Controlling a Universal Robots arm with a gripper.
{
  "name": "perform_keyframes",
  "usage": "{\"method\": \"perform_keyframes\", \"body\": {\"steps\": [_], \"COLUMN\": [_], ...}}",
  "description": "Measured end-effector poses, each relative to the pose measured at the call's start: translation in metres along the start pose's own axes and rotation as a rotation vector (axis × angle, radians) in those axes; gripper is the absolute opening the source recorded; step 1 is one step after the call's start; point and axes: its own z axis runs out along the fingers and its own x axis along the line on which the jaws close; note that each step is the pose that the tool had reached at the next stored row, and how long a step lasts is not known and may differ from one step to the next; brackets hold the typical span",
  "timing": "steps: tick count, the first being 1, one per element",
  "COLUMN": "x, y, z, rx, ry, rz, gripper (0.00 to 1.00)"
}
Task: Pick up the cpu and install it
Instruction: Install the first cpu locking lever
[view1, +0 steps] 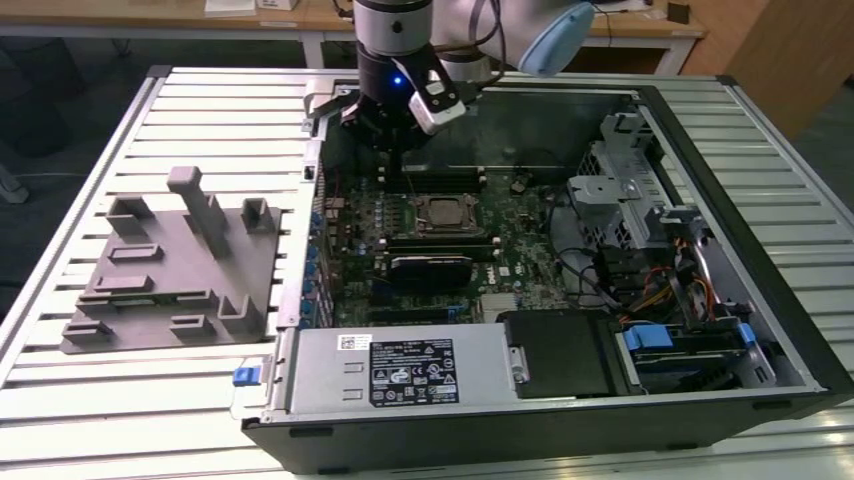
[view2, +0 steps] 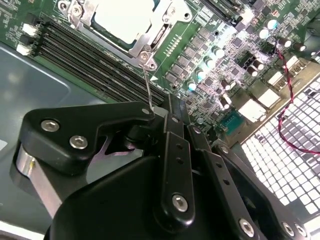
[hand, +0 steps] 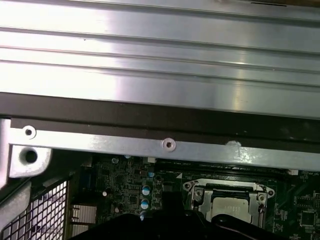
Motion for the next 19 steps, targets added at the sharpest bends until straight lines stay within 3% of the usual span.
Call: {"method": "perform_keyframes", "body": {"steps": [19], "x": [-0.0084], "y": [-0.0006], "z": [0.0001], "rx": [-0.0001], "ry": [-0.0002], "rz": [0.0], "gripper": [0.11]}}
